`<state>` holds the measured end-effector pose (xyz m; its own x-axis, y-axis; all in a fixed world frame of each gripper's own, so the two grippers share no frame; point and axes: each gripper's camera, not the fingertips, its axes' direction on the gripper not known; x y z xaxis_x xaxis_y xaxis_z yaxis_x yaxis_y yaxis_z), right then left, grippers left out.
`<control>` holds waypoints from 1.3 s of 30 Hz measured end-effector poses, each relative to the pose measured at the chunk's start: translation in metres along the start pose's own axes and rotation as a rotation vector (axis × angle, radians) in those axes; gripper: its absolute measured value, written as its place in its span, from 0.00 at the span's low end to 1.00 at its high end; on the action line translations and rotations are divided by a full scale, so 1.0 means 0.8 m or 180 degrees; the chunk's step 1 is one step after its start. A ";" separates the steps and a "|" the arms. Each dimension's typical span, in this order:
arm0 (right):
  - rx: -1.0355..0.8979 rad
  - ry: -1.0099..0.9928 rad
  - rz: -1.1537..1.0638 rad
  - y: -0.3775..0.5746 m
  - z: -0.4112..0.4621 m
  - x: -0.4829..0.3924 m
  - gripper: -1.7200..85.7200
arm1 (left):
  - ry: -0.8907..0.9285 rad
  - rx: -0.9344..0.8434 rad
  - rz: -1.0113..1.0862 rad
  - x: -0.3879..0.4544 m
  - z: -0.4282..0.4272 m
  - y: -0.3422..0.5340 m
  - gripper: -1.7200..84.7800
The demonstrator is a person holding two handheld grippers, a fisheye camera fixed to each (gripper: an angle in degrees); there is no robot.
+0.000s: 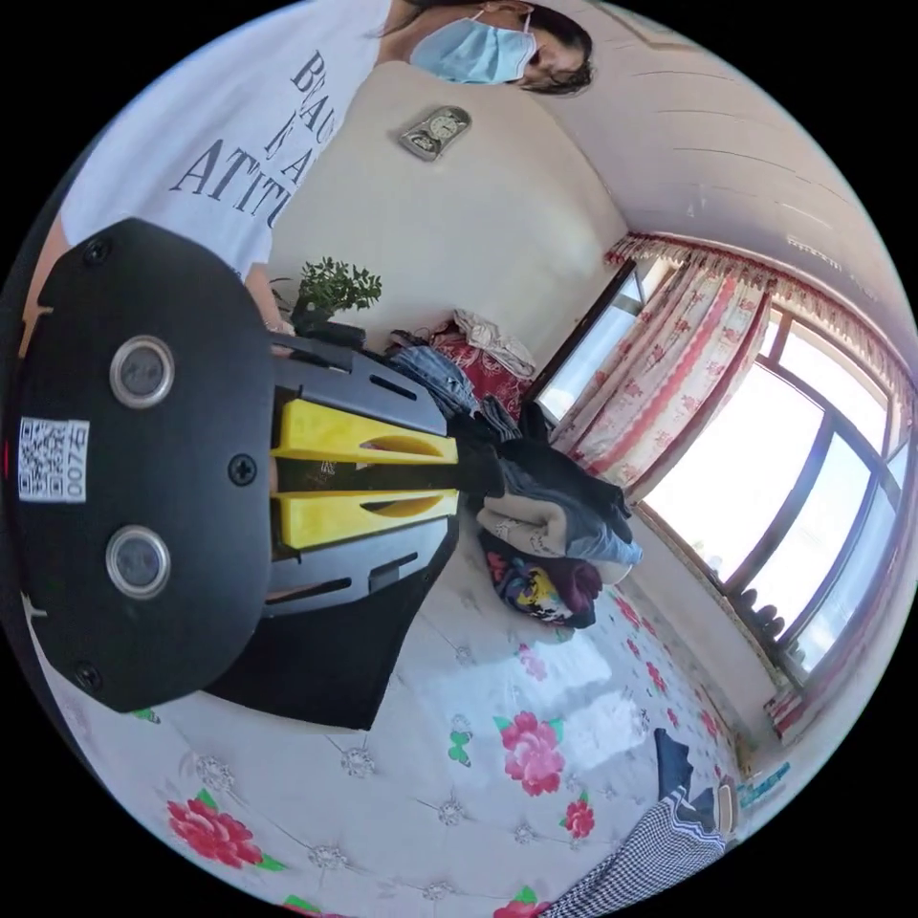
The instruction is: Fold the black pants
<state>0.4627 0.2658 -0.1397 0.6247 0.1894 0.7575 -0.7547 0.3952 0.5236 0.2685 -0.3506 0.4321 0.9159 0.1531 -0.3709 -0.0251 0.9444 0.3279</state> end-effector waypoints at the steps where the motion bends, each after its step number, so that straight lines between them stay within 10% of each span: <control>1: -0.0023 -0.0005 0.0009 0.001 0.002 -0.001 0.08 | -0.0007 -0.0235 -0.0094 0.005 0.041 -0.023 0.15; 33: -0.2454 0.1269 -0.1875 0.054 0.290 -0.057 0.11 | -0.0118 -0.0176 0.0211 0.017 0.047 -0.034 0.04; 39: -0.2034 0.1163 -0.1228 -0.028 0.236 -0.026 0.07 | -0.0563 -0.0015 0.0035 -0.029 -0.020 0.032 0.01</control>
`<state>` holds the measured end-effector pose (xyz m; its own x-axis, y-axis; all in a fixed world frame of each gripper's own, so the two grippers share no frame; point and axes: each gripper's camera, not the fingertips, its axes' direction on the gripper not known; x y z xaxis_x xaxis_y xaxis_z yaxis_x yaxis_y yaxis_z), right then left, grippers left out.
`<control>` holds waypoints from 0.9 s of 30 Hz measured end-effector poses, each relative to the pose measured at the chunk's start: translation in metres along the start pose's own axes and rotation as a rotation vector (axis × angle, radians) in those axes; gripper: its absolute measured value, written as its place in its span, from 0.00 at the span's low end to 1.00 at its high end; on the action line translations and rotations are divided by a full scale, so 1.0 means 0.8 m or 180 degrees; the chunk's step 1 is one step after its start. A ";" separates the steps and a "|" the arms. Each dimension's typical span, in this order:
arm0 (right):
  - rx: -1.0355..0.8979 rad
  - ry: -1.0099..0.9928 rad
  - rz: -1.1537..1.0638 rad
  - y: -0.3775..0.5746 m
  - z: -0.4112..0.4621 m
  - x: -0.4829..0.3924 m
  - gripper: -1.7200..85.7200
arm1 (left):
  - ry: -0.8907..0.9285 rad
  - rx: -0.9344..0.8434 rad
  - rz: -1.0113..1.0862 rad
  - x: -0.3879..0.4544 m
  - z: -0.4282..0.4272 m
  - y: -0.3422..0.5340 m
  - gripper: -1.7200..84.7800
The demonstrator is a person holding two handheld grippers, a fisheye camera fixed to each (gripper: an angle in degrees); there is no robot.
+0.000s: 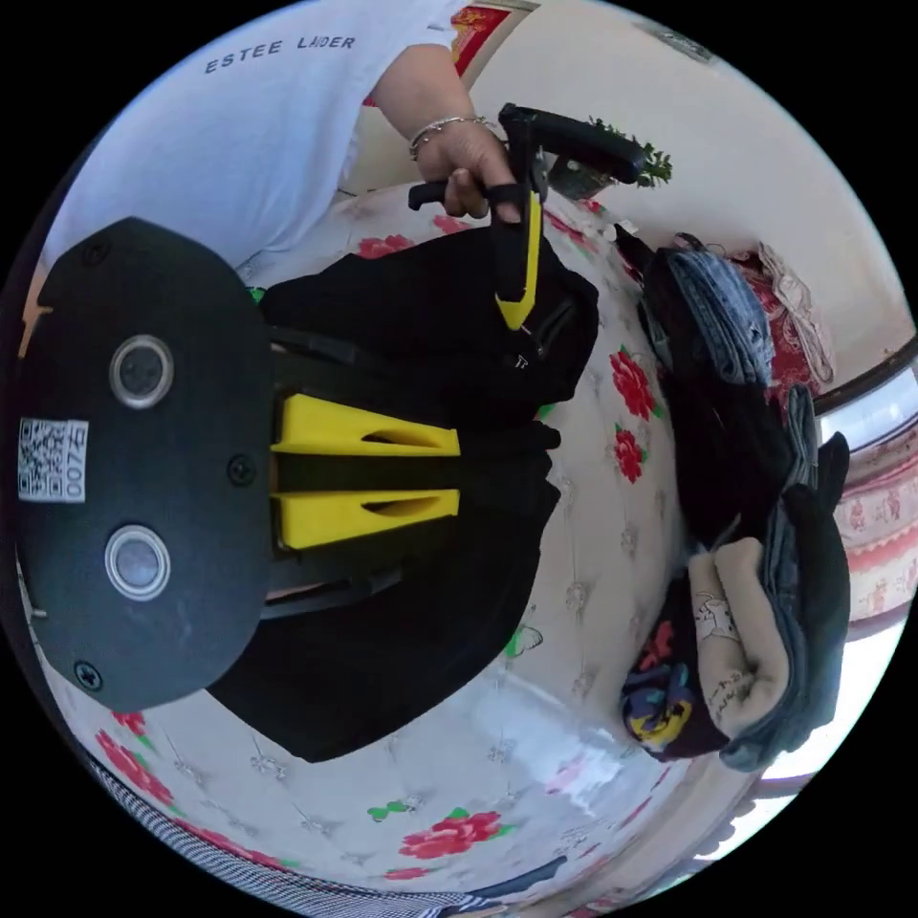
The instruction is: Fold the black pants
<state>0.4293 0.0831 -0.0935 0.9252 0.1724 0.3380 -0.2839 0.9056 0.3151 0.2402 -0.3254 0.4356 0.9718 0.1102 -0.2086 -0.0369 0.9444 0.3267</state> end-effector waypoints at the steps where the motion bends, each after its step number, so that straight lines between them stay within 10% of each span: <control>1: 0.0124 -0.0085 0.0135 0.002 -0.017 0.014 0.07 | -0.0097 -0.0007 -0.0060 -0.013 -0.011 0.012 0.01; 9: 0.2515 -0.0695 0.2471 0.240 -0.304 0.260 0.04 | -0.0869 -0.0059 -0.0698 -0.108 -0.060 0.076 0.01; 15: 0.3321 -0.0903 0.4670 0.495 -0.293 0.334 0.03 | -0.0516 0.0009 -0.1060 -0.173 -0.074 0.109 0.01; 22: 0.3746 -0.1260 0.4241 0.477 -0.280 0.313 0.03 | -0.0256 0.0303 -0.1386 -0.211 -0.139 0.149 0.02; 27: 0.2745 -0.0966 0.2501 0.306 -0.313 0.222 0.03 | 0.0009 0.0951 -0.1809 -0.249 -0.212 0.220 0.09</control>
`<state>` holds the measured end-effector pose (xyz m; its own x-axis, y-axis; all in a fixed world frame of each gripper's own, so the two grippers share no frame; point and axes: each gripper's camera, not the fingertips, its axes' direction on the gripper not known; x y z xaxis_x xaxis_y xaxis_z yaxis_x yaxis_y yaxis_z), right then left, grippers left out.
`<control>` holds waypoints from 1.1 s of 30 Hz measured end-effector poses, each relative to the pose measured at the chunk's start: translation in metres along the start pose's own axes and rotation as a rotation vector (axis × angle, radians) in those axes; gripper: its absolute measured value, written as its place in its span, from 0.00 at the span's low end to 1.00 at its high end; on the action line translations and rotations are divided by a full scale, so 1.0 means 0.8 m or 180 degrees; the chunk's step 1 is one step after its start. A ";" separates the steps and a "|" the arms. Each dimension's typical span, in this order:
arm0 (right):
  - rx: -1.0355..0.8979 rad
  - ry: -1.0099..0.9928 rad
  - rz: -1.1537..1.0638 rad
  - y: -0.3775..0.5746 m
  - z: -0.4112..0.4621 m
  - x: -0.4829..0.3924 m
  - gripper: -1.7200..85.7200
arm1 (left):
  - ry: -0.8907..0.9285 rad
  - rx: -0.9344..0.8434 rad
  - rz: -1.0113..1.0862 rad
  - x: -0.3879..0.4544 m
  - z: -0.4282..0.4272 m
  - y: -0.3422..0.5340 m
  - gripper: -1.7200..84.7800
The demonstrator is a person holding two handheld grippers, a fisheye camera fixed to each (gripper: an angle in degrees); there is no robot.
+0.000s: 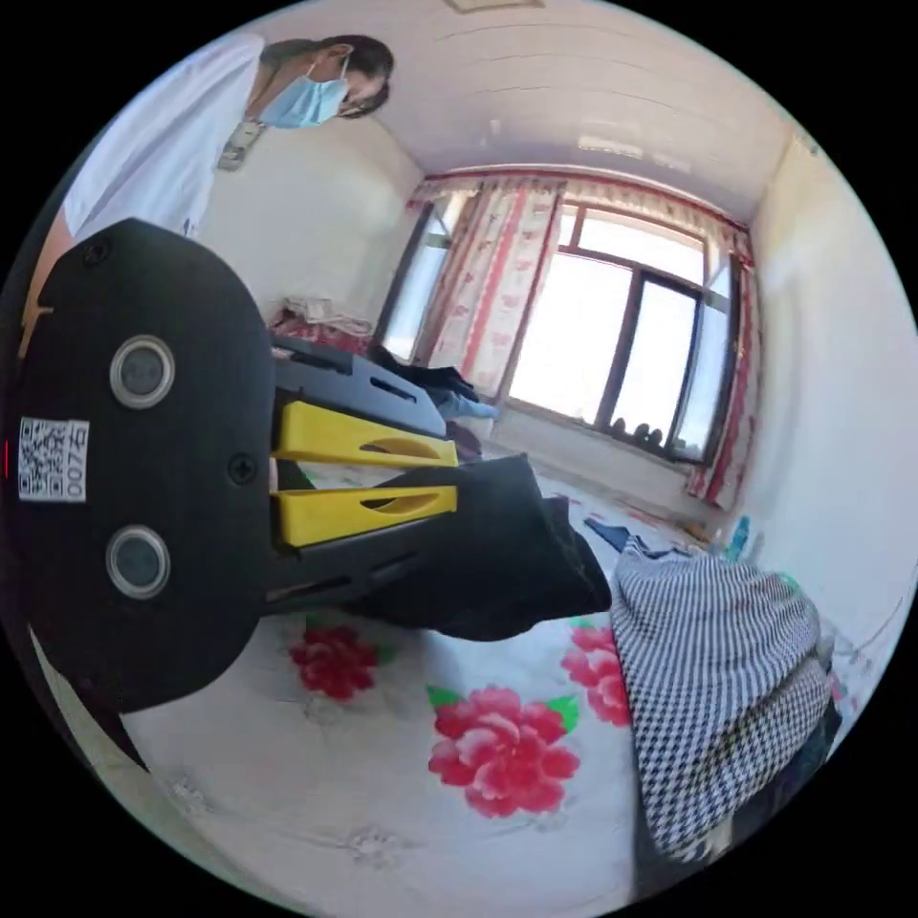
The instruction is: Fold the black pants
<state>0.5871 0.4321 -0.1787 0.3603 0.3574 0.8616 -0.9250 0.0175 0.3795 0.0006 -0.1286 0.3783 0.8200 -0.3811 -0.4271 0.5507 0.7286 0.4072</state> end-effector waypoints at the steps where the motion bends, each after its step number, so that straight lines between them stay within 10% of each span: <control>1: -0.0173 -0.0036 -0.0185 0.006 0.019 -0.021 0.04 | 0.0002 0.0072 -0.0111 -0.018 -0.013 0.003 0.10; 11: -0.3205 0.0139 -0.1223 0.317 0.347 -0.115 0.07 | 0.0422 -0.0062 -0.0889 -0.127 -0.004 -0.012 0.16; 17: -0.2698 0.0659 -0.2123 0.331 0.332 -0.157 0.09 | 0.0303 -0.0200 -0.0679 -0.120 -0.023 -0.013 0.15; 28: -0.3641 0.0772 -0.2857 0.477 0.433 -0.154 0.08 | -0.0513 -0.0236 0.0280 -0.024 -0.054 0.038 0.12; 33: -0.1863 0.1560 -0.2487 0.311 0.293 -0.169 0.06 | -0.0619 -0.0342 0.0295 -0.030 -0.054 0.037 0.12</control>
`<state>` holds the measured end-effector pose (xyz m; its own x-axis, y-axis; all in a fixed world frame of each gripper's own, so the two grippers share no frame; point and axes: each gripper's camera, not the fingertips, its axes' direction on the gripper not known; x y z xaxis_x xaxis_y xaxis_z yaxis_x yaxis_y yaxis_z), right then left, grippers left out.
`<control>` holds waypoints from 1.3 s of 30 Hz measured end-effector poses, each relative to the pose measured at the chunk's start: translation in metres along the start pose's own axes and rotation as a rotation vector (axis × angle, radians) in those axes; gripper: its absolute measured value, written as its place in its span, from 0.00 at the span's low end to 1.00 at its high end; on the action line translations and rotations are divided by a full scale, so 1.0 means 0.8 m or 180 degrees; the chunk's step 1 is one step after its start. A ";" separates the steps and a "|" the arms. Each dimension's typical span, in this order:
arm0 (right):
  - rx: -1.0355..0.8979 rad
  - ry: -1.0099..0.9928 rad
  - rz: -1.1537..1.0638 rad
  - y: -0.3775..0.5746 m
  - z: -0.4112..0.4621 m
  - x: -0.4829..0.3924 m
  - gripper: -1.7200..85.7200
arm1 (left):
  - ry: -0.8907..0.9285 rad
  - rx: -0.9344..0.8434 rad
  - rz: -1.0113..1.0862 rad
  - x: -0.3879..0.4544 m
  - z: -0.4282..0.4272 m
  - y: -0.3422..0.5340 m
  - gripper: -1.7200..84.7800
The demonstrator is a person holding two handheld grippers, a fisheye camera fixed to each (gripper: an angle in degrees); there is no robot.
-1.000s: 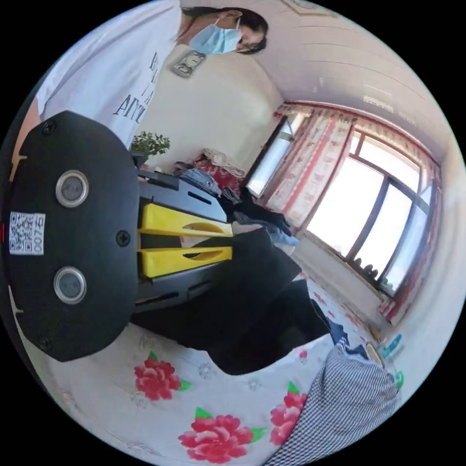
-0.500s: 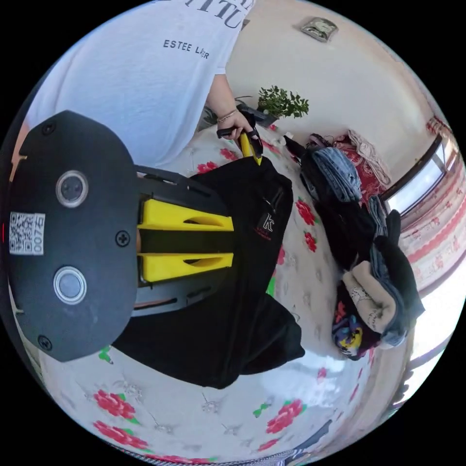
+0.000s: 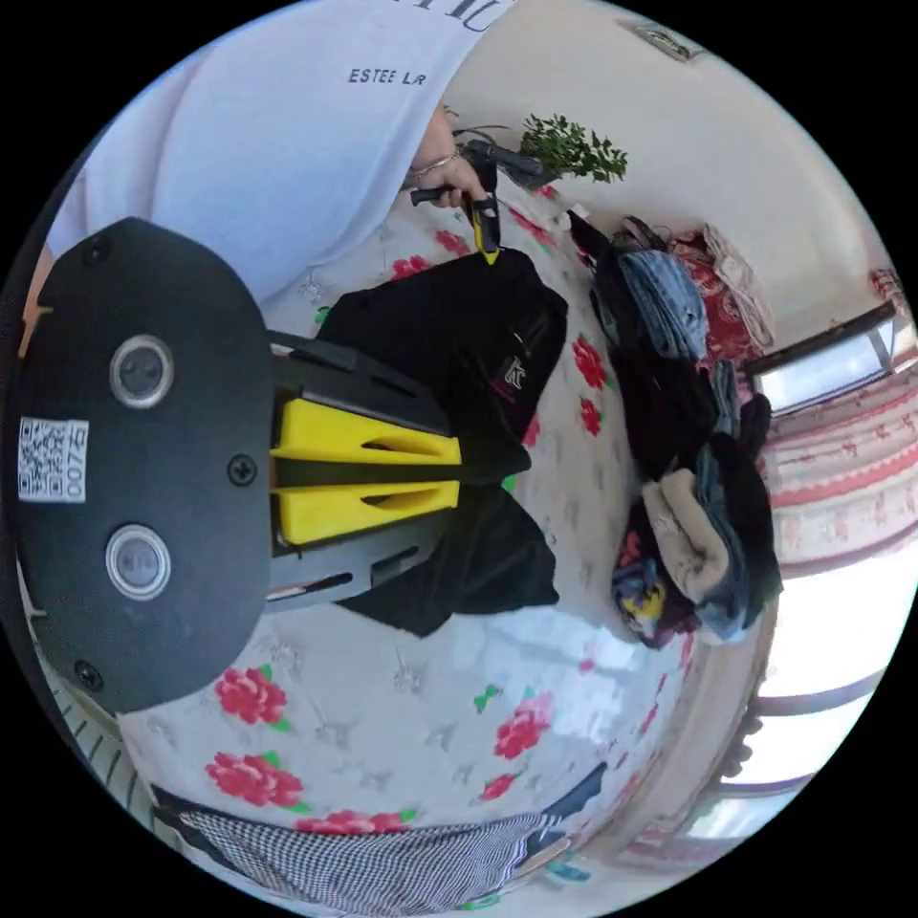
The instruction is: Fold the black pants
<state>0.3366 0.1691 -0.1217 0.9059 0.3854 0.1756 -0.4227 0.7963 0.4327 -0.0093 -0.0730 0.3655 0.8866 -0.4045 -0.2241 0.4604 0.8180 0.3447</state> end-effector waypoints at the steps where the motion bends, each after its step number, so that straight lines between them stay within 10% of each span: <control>1: 0.0100 0.0205 0.0189 0.009 -0.022 0.024 0.06 | 0.0008 -0.0011 -0.0026 -0.002 0.000 0.003 0.12; 7: 0.0434 0.1710 0.2190 0.129 -0.150 0.188 0.09 | 0.0089 -0.0062 -0.0261 -0.008 0.006 0.019 0.11; 18: -0.0318 0.0146 -0.0432 -0.075 0.179 -0.068 0.11 | 0.0045 -0.0104 -0.0391 -0.001 -0.015 0.034 0.10; 22: -0.0965 0.0144 -0.0411 -0.099 0.271 -0.085 0.08 | 0.0018 -0.0125 -0.0322 -0.001 -0.032 0.052 0.10; 29: 0.0259 0.0222 0.0397 -0.046 0.039 0.072 0.03 | 0.0102 -0.0036 -0.0376 -0.016 -0.050 0.072 0.07; 39: 0.0363 0.0884 0.2812 0.236 -0.129 0.254 0.09 | 0.0192 -0.0090 -0.0394 -0.011 -0.041 0.097 0.02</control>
<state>0.4380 0.4456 -0.0960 0.2118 0.9390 0.2711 -0.9369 0.1161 0.3298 0.0173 0.0074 0.3645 0.8184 -0.4785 -0.3182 0.5640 0.7749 0.2853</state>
